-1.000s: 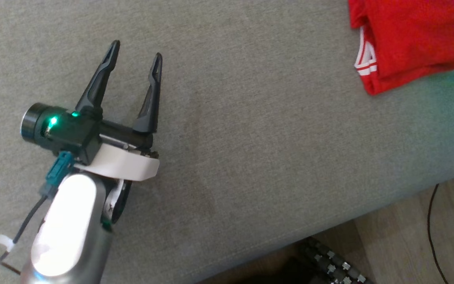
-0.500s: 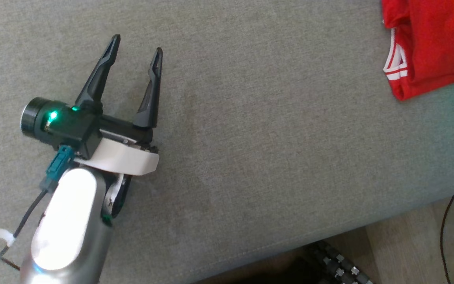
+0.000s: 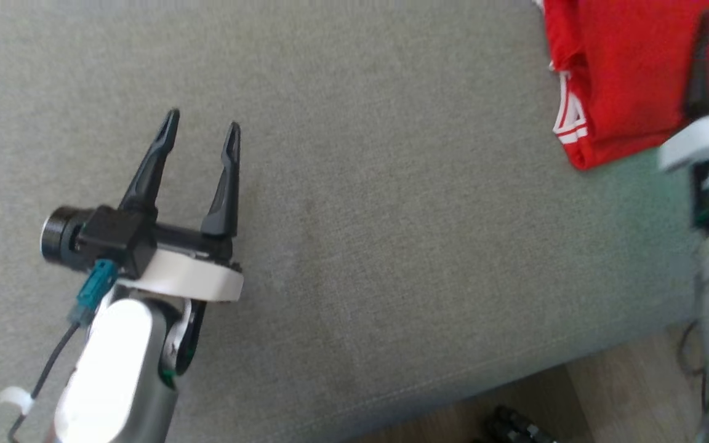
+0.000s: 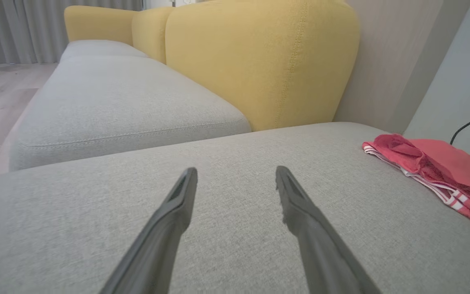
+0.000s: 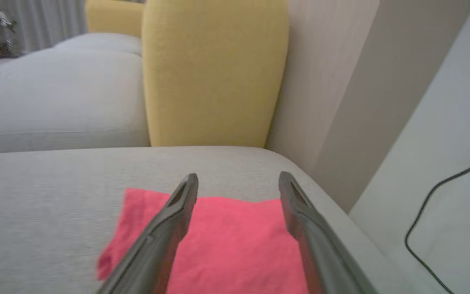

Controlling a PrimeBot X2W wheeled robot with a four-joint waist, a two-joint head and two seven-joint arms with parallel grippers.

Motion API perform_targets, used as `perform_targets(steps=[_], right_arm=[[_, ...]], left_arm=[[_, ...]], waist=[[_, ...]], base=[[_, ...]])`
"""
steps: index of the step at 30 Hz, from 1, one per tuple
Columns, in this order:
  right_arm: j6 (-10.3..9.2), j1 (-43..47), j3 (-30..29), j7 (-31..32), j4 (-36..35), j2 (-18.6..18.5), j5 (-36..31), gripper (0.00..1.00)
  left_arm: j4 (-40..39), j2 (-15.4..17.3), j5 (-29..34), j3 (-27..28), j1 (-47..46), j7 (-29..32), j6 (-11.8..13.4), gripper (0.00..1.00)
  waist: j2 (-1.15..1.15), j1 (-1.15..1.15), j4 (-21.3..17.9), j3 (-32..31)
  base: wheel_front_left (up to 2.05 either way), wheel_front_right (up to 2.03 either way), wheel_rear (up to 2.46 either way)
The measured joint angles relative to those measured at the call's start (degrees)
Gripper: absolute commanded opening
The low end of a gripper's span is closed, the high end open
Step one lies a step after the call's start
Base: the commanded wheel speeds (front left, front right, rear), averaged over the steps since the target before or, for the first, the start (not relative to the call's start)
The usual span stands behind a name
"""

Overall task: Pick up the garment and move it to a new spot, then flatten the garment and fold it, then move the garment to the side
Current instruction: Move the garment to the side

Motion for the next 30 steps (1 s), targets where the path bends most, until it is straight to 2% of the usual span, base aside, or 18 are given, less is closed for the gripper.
perform_targets(steps=[8,11,14,22,30], right_arm=[[0.00,14.7,6.8,1.3,-17.5,5.1,3.4,1.00],[0.00,17.0,8.1,2.5,-21.2,6.0,4.0,1.00],[0.00,21.4,9.9,4.7,-27.2,6.9,4.8,1.00],[0.00,29.0,11.5,8.3,-34.1,8.4,4.9,1.00],[0.00,36.3,10.9,10.8,-37.7,9.2,5.0,1.00]], left_arm=[[0.4,-0.7,-1.6,1.7,3.7,-0.5,2.1,1.00],[0.6,-0.8,-2.5,2.4,4.9,-0.5,2.6,1.00],[0.6,-0.9,-3.3,3.8,7.2,-0.5,3.6,1.00],[0.7,-0.8,-4.5,5.8,11.8,-0.5,4.9,1.00],[1.4,-0.8,-4.7,5.6,15.3,-0.5,5.0,1.00]], waist=[[0.00,0.00,2.8,-5.1],[0.00,0.00,4.1,-6.1],[0.00,0.00,7.0,-8.1],[0.00,0.00,11.7,-12.3],[0.00,0.00,13.2,-16.8]], base=[[0.00,0.00,0.00],[0.00,0.00,0.00],[0.00,0.00,0.00],[0.00,0.00,0.00],[0.00,0.00,0.00]])
